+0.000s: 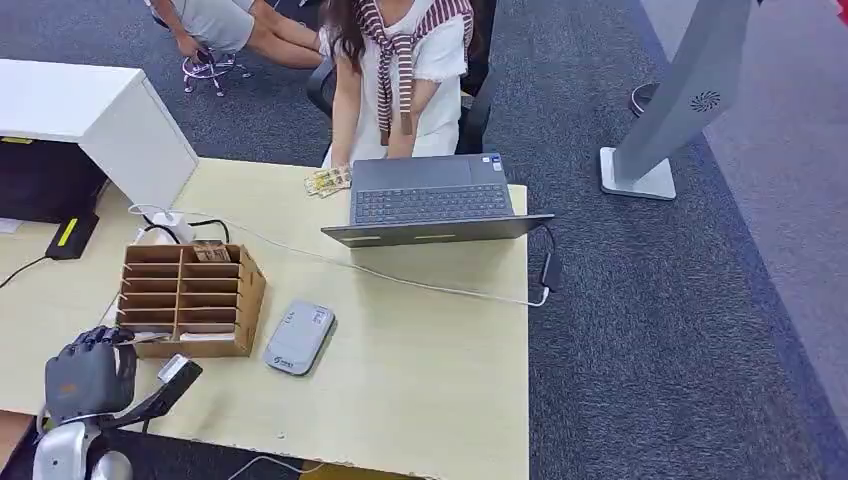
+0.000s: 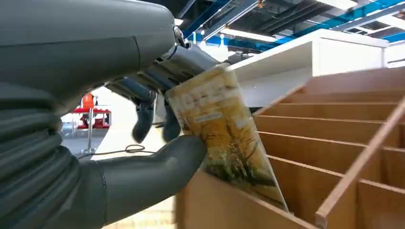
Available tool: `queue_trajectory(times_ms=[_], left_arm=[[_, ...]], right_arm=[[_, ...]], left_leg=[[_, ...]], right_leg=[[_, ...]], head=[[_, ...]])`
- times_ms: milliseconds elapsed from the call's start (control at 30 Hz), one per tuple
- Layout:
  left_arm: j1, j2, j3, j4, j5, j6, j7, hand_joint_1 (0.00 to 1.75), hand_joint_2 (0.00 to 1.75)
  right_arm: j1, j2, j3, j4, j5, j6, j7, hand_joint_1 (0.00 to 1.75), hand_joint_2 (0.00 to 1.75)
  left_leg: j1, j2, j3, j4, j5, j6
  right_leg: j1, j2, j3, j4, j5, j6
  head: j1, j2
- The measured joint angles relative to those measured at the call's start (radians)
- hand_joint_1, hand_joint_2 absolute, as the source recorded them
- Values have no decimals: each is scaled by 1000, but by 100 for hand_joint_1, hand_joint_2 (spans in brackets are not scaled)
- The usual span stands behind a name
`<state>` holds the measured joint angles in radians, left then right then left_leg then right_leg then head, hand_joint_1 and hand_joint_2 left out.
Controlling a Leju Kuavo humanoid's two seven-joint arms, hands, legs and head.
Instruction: Pass the card to the sensor for recognition and then transmit it.
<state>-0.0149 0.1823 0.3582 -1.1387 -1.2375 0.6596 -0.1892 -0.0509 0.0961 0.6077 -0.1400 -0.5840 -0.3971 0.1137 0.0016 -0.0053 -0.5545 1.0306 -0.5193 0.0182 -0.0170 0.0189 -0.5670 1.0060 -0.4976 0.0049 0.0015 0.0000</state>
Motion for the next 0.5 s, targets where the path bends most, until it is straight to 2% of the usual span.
queue_trajectory(times_ms=[500], left_arm=[[12, -2, -19, -18, 5, 13, -17, 175, 175]], right_arm=[[0, 0, 2, 0, -12, 2, -24, 0, 175]], left_leg=[[0, 0, 0, 0, 0, 0]], right_leg=[[0, 0, 0, 0, 0, 0]], head=[[0, 0]])
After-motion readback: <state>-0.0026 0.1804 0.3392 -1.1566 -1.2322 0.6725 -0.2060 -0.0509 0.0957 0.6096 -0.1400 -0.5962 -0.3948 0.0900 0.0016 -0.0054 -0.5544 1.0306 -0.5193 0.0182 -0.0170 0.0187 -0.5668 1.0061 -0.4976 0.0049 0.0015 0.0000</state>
